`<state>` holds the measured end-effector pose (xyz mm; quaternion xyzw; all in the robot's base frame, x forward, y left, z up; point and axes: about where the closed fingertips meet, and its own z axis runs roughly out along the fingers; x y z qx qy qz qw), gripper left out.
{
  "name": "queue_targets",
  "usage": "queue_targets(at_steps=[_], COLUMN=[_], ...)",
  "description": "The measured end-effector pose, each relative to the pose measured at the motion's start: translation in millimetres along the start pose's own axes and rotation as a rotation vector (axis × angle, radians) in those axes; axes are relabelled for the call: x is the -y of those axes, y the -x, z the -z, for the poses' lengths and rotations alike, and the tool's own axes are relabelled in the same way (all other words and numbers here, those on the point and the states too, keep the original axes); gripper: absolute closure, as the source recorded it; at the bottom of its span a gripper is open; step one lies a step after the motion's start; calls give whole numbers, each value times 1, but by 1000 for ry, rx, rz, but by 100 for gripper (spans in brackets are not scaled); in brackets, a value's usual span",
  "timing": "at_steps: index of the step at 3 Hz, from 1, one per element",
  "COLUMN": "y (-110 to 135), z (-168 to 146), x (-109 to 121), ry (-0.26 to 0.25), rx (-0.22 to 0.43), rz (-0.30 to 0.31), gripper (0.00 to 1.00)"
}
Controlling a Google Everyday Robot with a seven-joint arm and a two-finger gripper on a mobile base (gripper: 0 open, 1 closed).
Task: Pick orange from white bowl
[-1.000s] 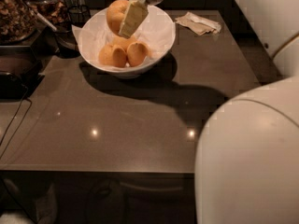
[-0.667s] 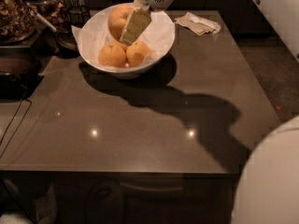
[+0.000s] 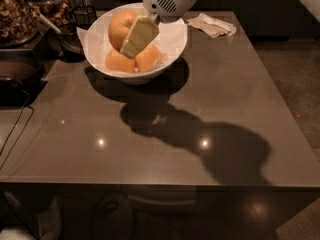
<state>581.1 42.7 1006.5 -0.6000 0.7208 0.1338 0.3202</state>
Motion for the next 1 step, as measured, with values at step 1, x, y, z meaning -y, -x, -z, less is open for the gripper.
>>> queue_targets(at_steps=[1], y=[1], z=[6], x=[-19], ry=[-4], rx=[-4], rz=[-52], gripper=[100])
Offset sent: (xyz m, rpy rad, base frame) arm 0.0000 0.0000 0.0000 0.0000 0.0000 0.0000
